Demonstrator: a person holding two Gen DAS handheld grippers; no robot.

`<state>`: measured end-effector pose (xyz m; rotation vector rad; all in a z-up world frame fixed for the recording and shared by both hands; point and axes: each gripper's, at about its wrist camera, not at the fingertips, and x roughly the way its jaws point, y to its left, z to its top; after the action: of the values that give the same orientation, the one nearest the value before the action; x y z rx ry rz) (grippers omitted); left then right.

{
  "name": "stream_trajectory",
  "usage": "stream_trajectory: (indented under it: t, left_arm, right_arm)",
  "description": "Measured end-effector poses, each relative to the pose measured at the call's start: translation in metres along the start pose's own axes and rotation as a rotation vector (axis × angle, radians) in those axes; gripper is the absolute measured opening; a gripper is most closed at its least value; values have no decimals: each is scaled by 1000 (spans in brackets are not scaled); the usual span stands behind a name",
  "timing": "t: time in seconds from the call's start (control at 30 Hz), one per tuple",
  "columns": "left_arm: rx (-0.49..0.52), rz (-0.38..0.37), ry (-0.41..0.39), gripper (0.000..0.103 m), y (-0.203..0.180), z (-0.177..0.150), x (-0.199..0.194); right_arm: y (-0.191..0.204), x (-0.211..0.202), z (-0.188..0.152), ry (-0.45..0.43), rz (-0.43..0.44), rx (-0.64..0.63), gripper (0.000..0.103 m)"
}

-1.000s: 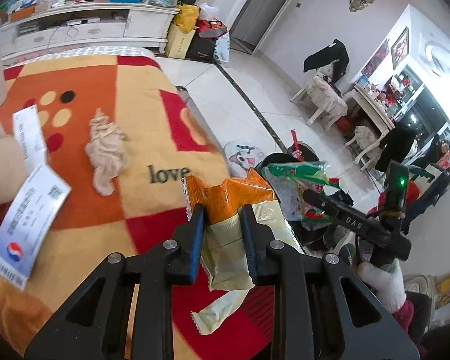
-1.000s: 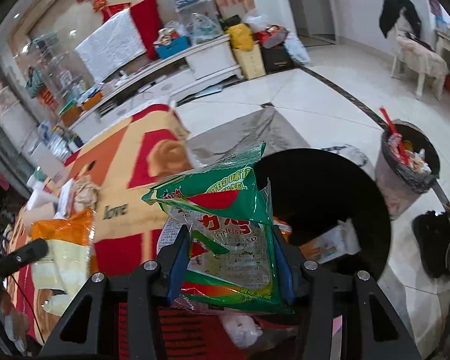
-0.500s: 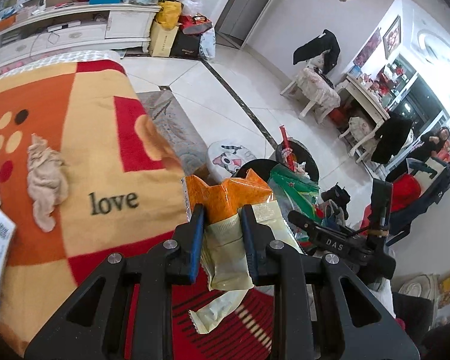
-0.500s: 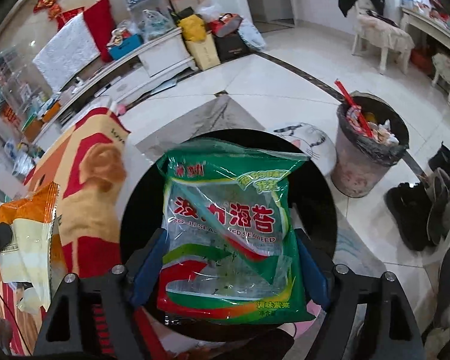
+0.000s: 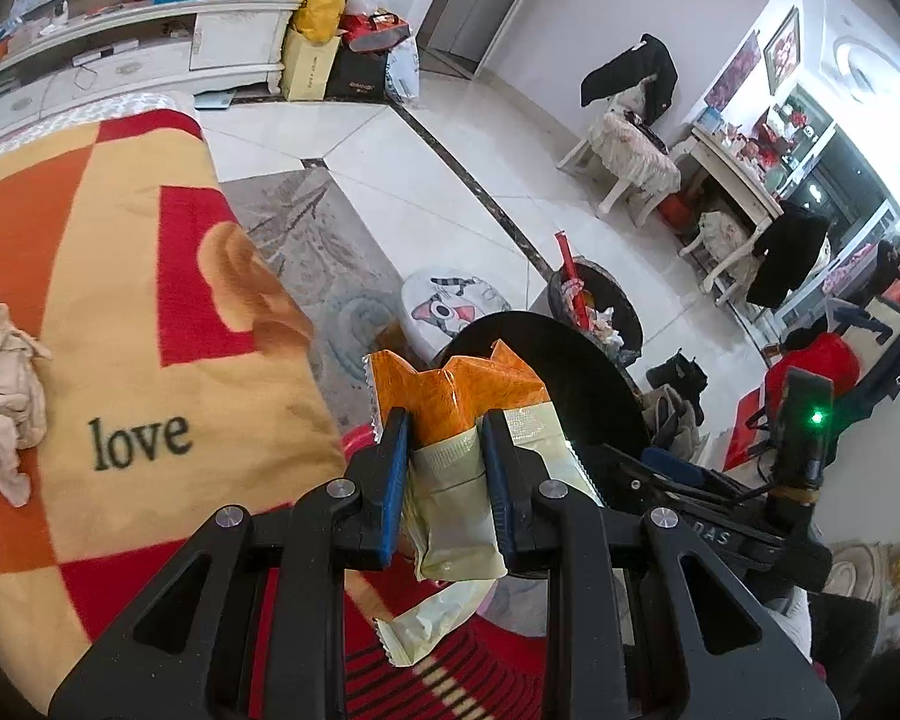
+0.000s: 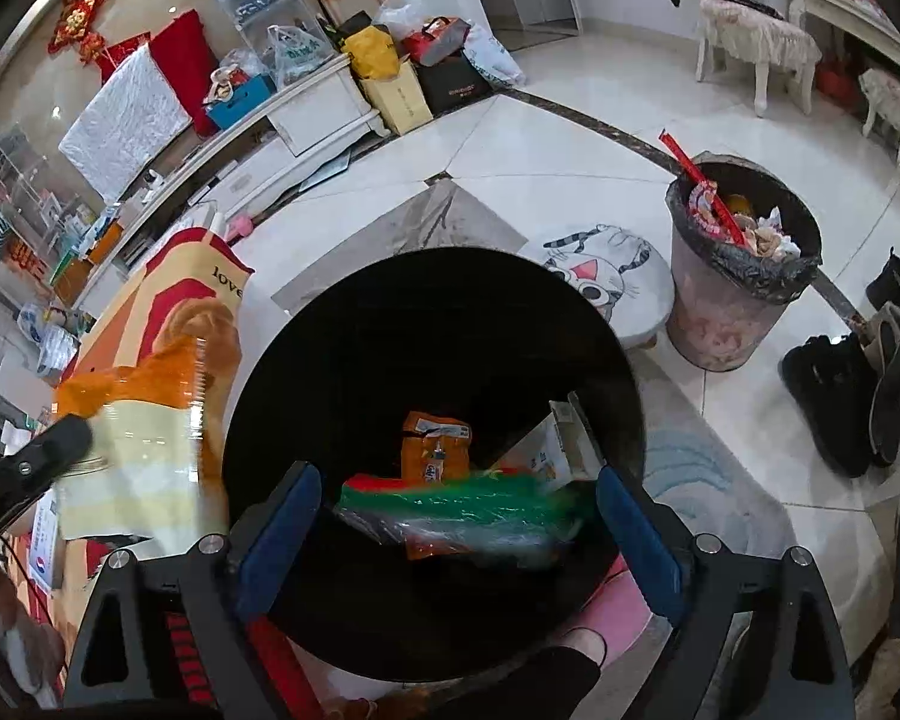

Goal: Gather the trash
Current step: 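Open the right tool dropping the seaweed bag while the left tool drops the snack bag into the bin, then move both open tools back to the table toward the white box and cloth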

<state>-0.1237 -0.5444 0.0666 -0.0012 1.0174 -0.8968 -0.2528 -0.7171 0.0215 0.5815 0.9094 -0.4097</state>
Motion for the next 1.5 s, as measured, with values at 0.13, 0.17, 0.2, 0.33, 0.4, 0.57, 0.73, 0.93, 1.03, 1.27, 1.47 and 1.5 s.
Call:
stream_trajectory:
  t: [0.13, 0.17, 0.2, 0.33, 0.4, 0.57, 0.73, 0.93, 1.03, 1.27, 1.47, 1.5]
  left_arm:
    - [4, -8, 4, 23, -6, 4, 10]
    - [4, -15, 4, 23, -7, 5, 12]
    - [4, -26, 5, 24, -9, 5, 14]
    - [0, -96, 17, 44, -13, 4, 22]
    - [2, -97, 22, 57, -13, 3, 23]
    - [43, -49, 20, 58, -13, -2, 16]
    - [55, 6, -6, 58, -7, -11, 2]
    - [53, 61, -37, 58, 6, -19, -16]
    - [41, 76, -41, 58, 13, -23, -23]
    - [21, 113, -65, 58, 31, -33, -46]
    - [5, 139, -78, 58, 46, -42, -65]
    - [2, 142, -80, 58, 49, -43, -68]
  right_arm:
    - [-3, -9, 2, -20, -10, -1, 92]
    - [-4, -11, 3, -26, -19, -1, 92]
    - [-6, -15, 3, -36, -28, 0, 92]
    - [-13, -27, 6, -82, -30, 23, 92]
    - [-14, -32, 6, -95, -28, 35, 92]
    - [-4, -32, 4, -97, -22, 10, 92]
    - [10, -22, -2, -76, -14, -21, 92]
    - [29, -17, -9, -66, -9, -51, 92]
    - [40, -15, -11, -54, -2, -68, 92]
    - [66, -17, -16, -58, 18, -112, 92]
    - [96, -19, -21, -54, 37, -165, 92]
    - [100, -20, -22, -55, 38, -174, 92]
